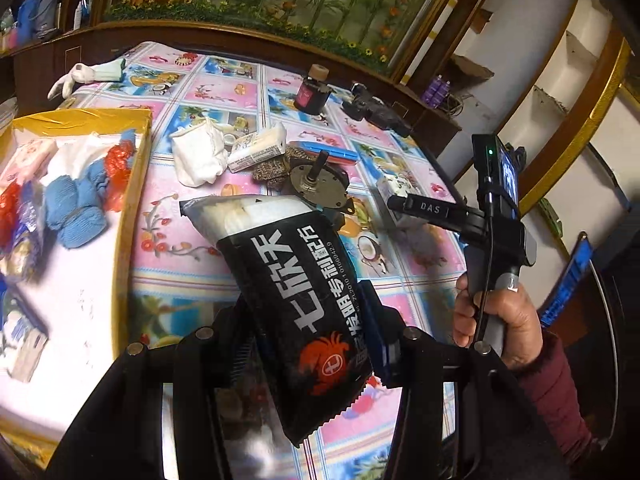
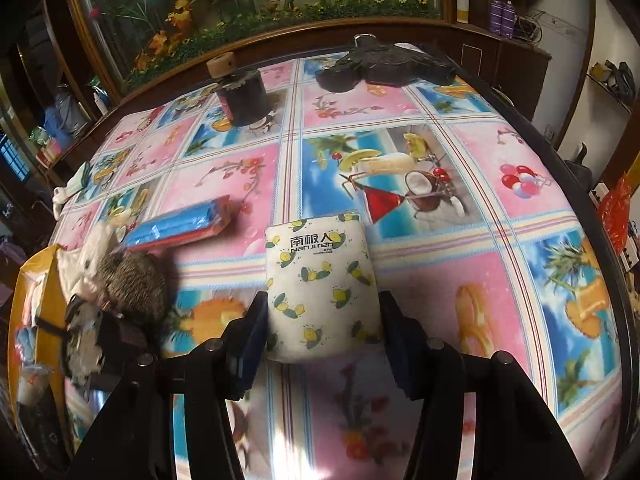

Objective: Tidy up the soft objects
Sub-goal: 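Grasp the black snack bag with the left tool while the right lifts the tissue pack, then carry the black snack bag and yellow tissue pack over the tray with both tools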

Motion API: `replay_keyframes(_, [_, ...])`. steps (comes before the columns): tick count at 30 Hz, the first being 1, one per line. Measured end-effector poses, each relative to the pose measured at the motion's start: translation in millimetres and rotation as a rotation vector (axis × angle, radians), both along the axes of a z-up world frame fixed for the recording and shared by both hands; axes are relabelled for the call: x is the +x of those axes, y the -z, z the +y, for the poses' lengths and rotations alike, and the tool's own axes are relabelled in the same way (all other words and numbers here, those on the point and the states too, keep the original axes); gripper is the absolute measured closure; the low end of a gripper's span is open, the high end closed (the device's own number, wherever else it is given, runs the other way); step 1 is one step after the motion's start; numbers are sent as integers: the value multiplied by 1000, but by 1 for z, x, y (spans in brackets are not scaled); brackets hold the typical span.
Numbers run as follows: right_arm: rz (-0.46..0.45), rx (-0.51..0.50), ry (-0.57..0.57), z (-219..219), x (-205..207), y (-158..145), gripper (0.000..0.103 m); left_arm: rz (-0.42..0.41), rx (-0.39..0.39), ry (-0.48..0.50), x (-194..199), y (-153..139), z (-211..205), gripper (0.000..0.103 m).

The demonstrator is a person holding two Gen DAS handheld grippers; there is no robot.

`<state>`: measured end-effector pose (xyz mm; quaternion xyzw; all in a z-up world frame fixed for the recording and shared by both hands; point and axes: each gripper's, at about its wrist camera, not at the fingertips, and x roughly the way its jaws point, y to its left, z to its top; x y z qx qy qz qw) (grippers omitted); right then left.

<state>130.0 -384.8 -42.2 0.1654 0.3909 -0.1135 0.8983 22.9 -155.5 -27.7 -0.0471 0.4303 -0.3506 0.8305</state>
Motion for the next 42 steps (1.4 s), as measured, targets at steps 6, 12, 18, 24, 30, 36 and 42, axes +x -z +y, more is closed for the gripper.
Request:
replay_keyframes(6, [-60, -18, -23, 22, -49, -24, 51, -21, -59, -32, -17, -12, 38, 57])
replay_keyframes(12, [-107, -22, -105, 61, -91, -47, 51, -22, -98, -133, -23, -12, 95, 57])
replay_keyframes(18, [-119, 2, -252, 118, -103, -60, 51, -9, -105, -290, -15, -3, 160, 56])
replay_keyframes(24, [-115, 19, -404, 177, -95, -69, 50, 14, -69, -442, 3, 14, 210, 56])
replay_keyframes(30, [-71, 16, -520, 233, -74, -67, 50, 57, -18, -484, 26, 34, 224, 56])
replay_keyframes(36, [-15, -15, -589, 277, -47, -59, 50, 61, 61, -478, 41, 44, 228, 55])
replay_keyframes(42, [42, -68, -617, 313, -19, -45, 49, 51, 24, -467, 38, 45, 237, 49])
